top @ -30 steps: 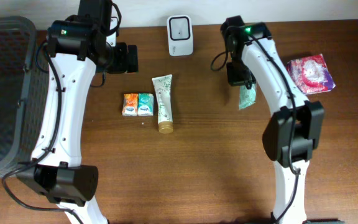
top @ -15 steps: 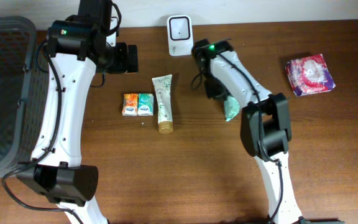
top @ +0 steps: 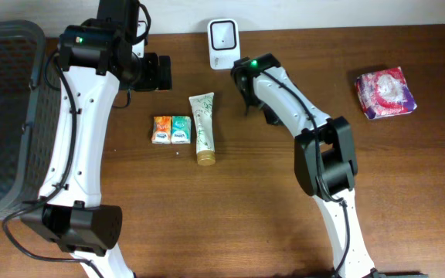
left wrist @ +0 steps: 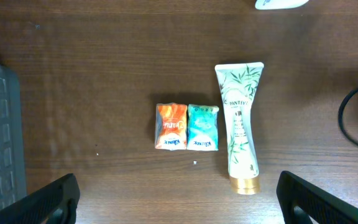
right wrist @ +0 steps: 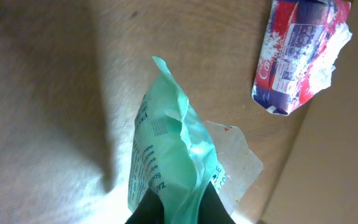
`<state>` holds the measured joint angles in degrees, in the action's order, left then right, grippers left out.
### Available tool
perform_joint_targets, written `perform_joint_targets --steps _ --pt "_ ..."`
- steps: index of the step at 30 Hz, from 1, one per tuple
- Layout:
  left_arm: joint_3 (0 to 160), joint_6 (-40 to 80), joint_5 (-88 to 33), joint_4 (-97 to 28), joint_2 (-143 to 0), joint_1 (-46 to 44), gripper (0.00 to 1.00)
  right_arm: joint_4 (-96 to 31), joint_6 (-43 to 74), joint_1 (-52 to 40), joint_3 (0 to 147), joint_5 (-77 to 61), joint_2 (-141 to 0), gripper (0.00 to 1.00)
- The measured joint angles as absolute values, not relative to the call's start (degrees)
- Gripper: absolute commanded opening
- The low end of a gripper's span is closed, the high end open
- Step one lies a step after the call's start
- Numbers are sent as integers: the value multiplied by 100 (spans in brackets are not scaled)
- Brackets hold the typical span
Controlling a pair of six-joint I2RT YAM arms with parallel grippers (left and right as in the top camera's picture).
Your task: Scan the item barcode
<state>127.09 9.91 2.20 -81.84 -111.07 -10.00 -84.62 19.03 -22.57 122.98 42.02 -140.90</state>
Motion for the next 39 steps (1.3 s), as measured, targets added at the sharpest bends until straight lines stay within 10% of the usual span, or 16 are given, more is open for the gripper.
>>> perform_joint_targets --steps 7,9,14,21,29,32,39 --pt "12709 991 220 -8184 -11107 -1000 99 -8289 2082 -2062 12038 3782 -14363 33" --pt "12709 991 220 -8184 -11107 -1000 99 -8243 2093 -2261 12042 3470 -14363 59" --pt "12709 991 220 -8187 -11107 -1000 99 -8440 2082 -2825 12586 2812 -14376 69" --pt "12709 991 220 -8182 -11107 -1000 99 -9520 1363 -2018 14263 1507 -14392 55" --pt "12709 991 220 -8180 -11107 -1000 99 -9303 429 -303 12737 -233 -14400 51" --pt "12709 991 220 -8173 -11107 -1000 99 -8805 408 -346 11990 -309 -14339 4" --pt "12709 989 220 -8184 -11107 -1000 99 -9386 384 -733 12927 -574 -14422 4"
